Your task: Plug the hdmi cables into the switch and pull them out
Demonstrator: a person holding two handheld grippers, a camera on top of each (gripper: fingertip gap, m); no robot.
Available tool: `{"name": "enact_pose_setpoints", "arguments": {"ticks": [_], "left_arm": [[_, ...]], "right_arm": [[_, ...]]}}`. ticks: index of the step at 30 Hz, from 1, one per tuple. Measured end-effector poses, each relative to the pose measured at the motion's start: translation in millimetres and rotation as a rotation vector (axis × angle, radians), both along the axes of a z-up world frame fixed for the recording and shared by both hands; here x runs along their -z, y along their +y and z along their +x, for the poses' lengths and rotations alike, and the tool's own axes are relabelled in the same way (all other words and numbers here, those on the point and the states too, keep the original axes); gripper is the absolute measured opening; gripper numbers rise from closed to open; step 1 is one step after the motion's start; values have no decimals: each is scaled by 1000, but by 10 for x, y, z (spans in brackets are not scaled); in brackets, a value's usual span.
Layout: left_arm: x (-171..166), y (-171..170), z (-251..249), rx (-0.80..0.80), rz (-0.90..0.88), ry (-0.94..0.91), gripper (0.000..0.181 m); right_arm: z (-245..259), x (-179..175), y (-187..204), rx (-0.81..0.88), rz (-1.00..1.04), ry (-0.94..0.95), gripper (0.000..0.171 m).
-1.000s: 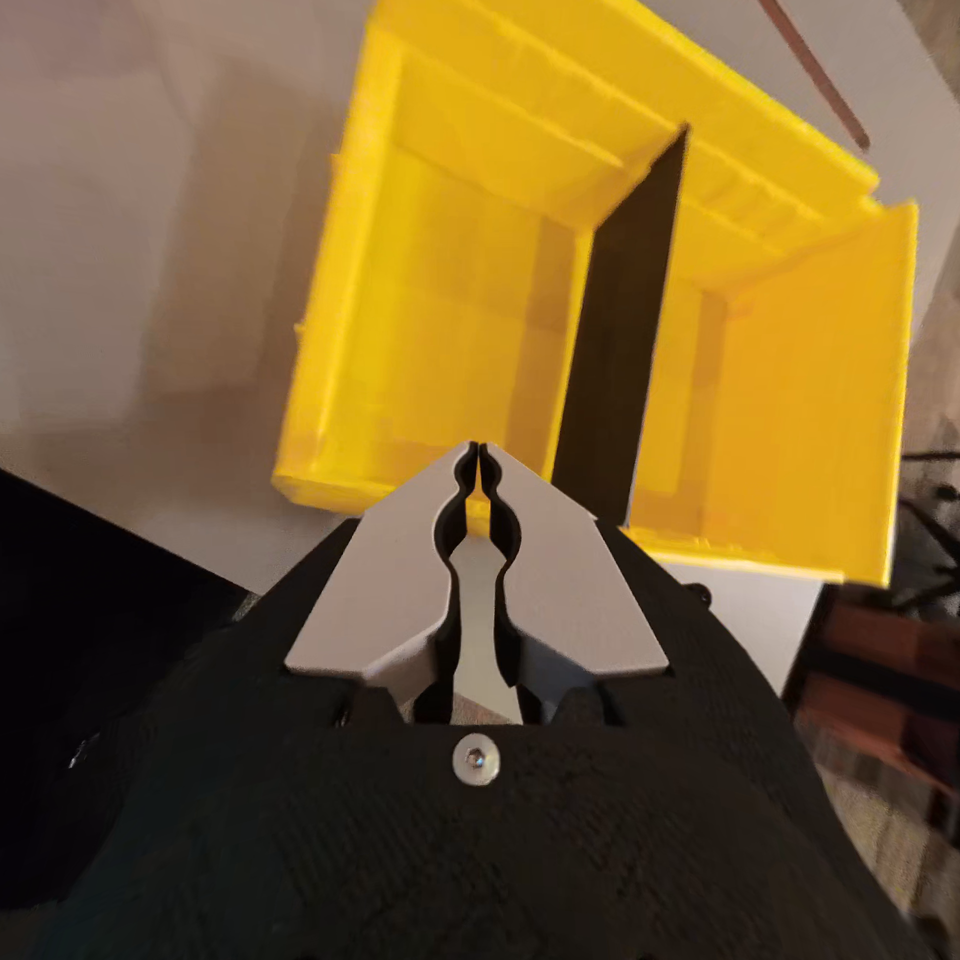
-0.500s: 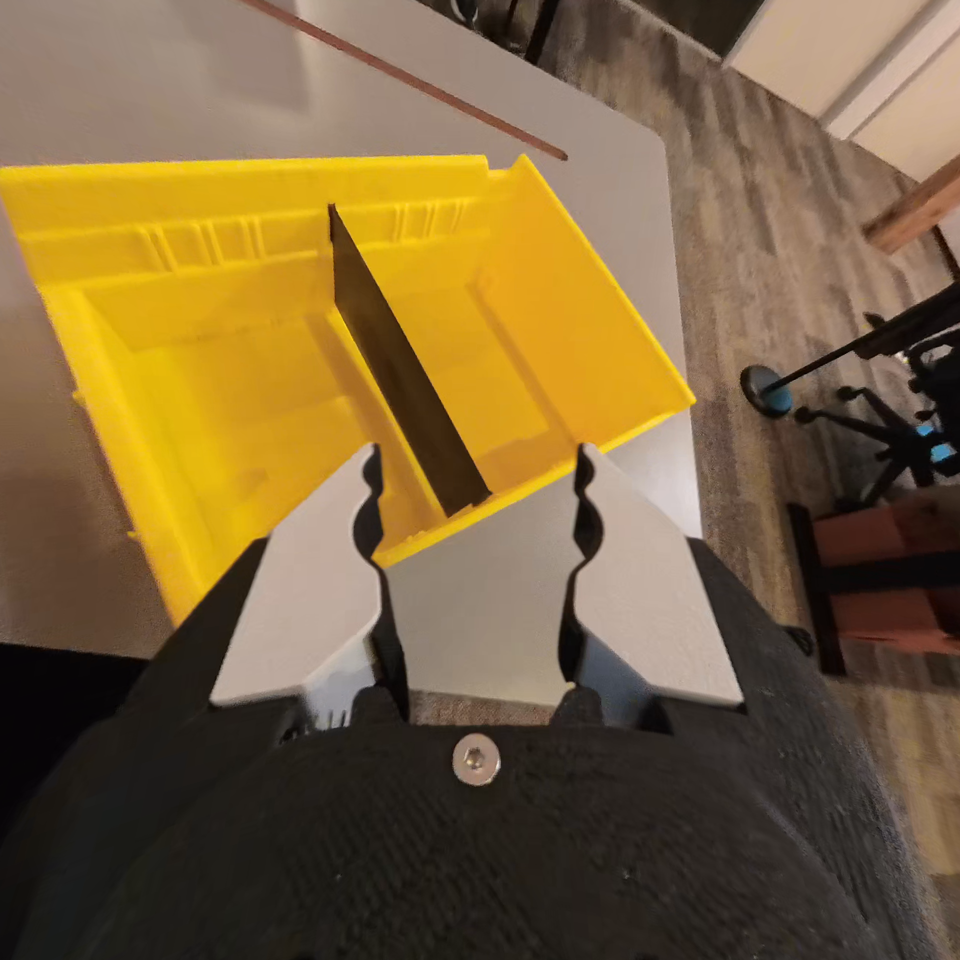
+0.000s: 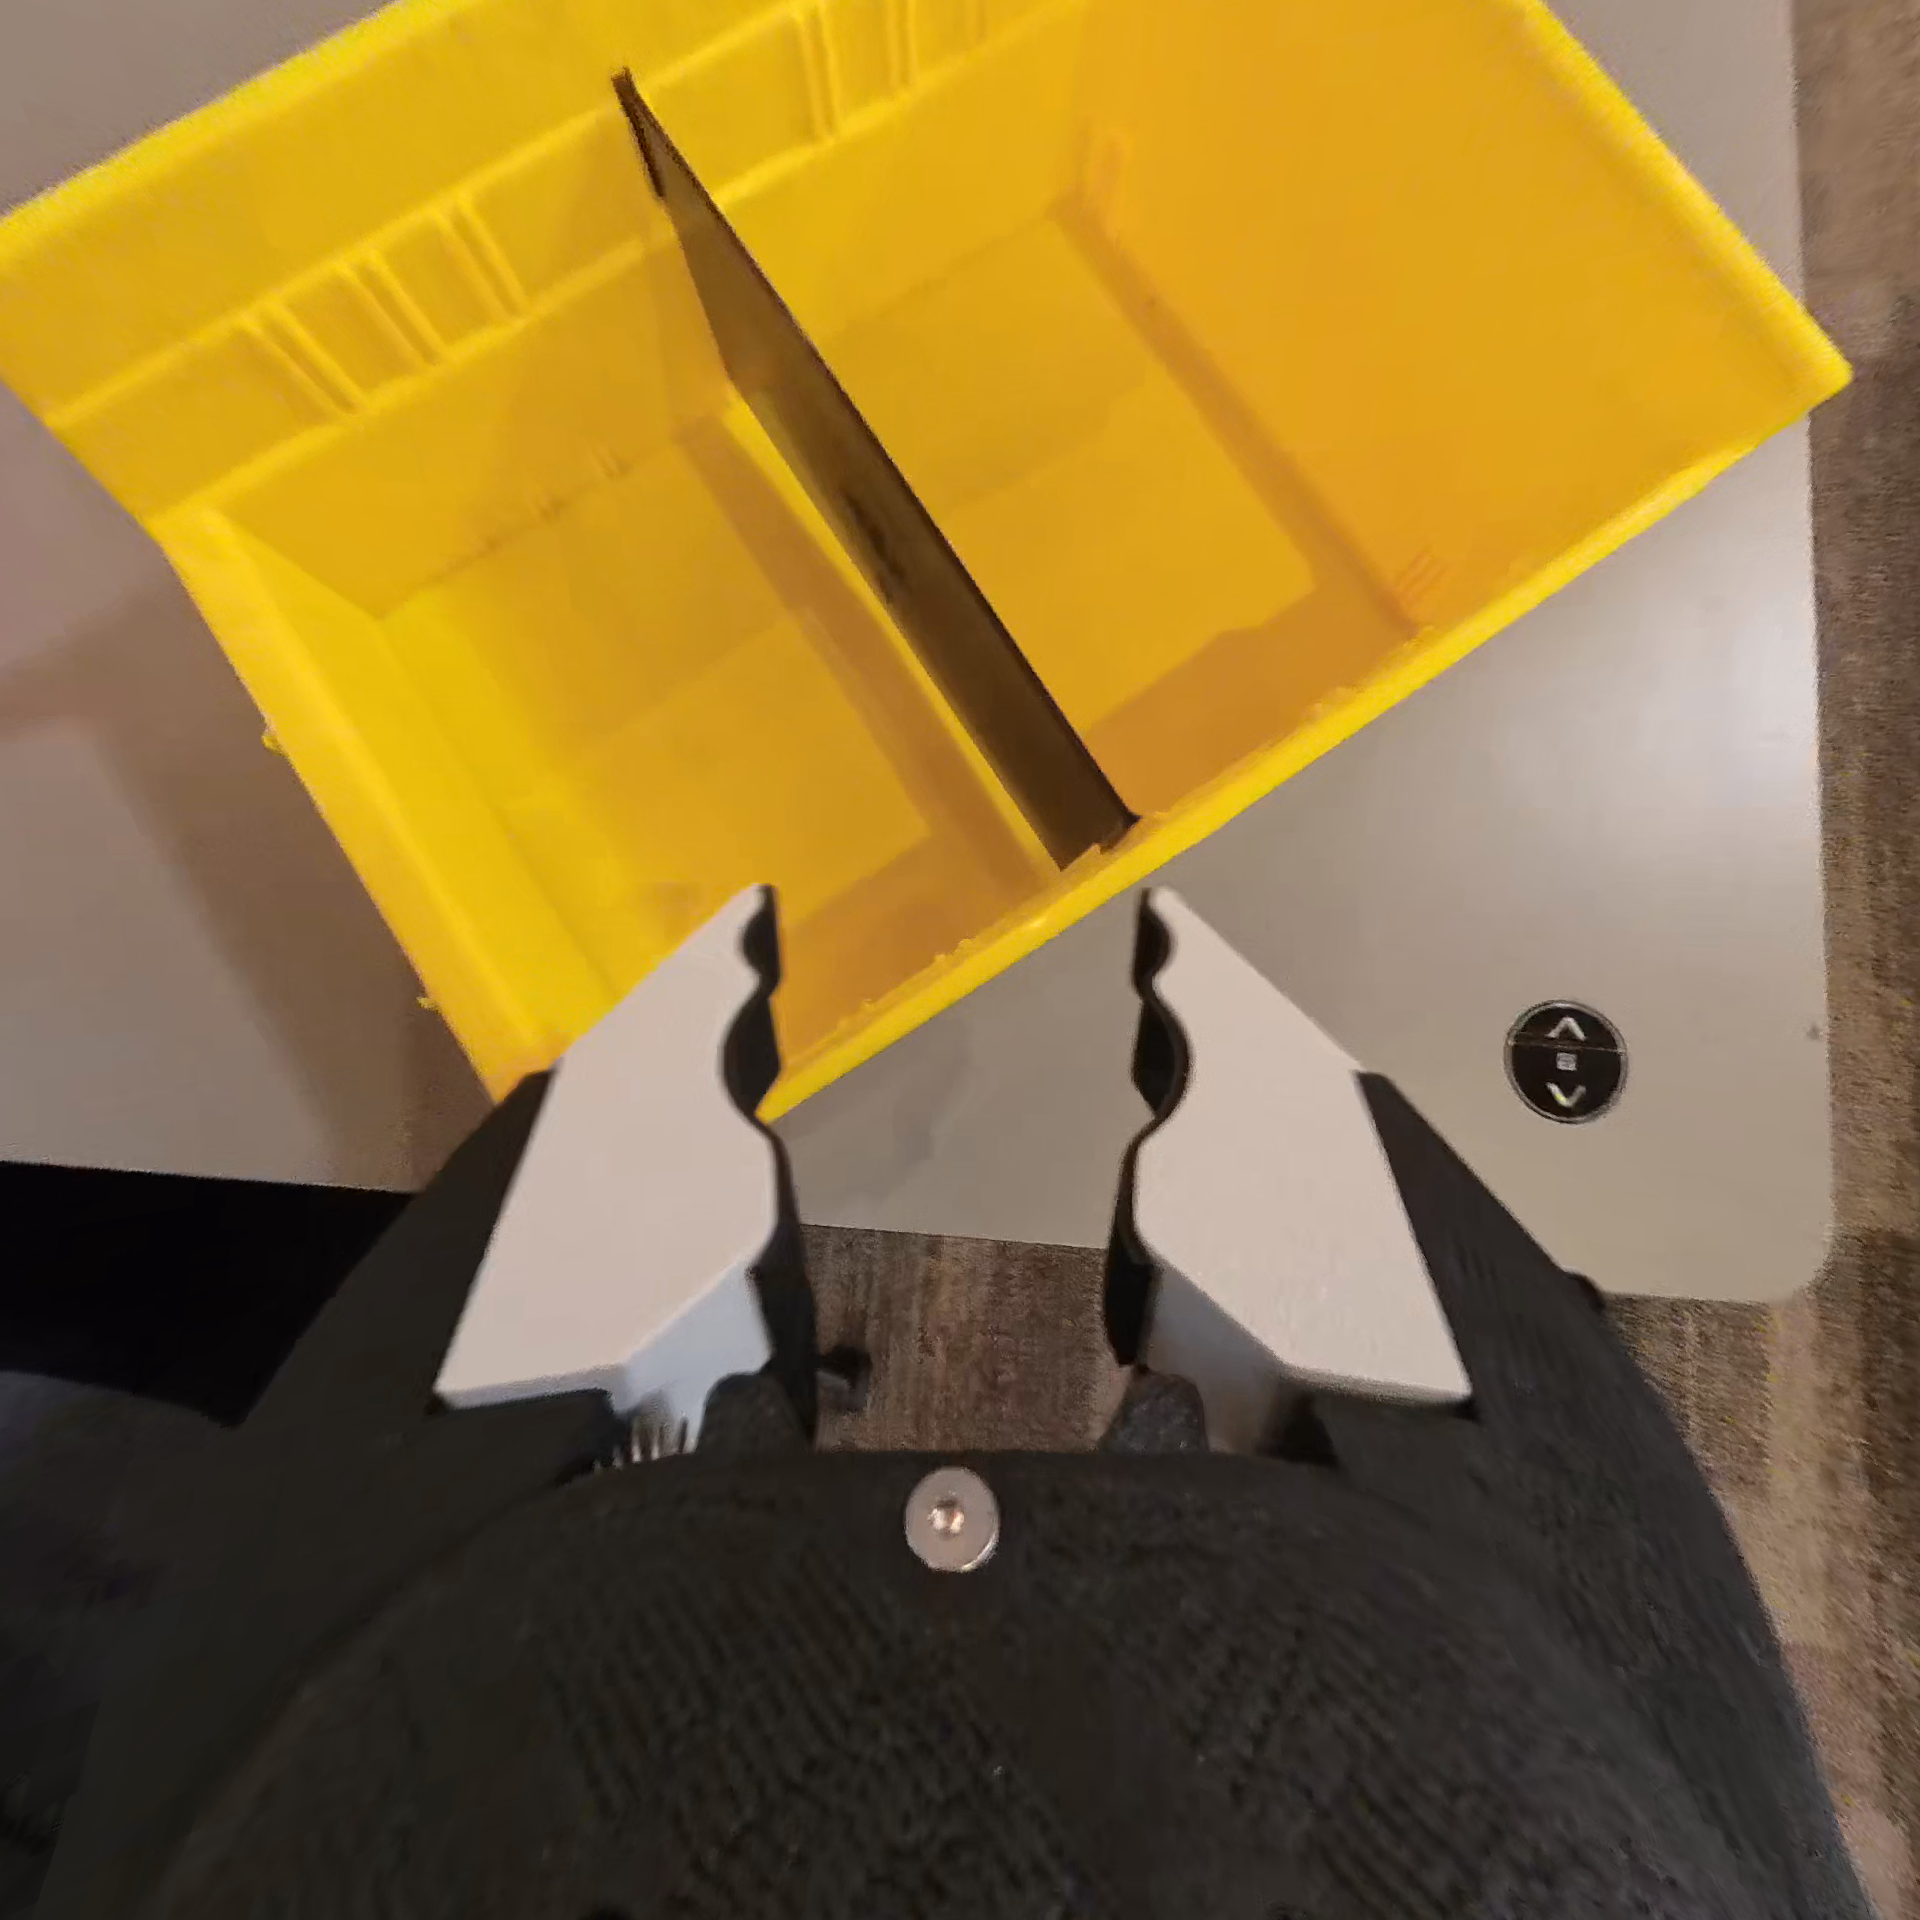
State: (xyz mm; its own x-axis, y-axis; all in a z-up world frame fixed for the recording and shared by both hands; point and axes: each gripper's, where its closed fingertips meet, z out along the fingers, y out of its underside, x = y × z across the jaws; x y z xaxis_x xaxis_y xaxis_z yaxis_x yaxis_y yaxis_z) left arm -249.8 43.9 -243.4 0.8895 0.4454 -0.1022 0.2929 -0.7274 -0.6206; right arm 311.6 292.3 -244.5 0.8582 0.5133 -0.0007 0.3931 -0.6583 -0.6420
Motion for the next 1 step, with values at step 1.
{"name": "enact_pose_setpoints", "arguments": {"ticks": [1], "left_arm": [[-3,1,-2,1,0,7,94]], "right_arm": [[38,8,17,3,10,-36,51]]}}
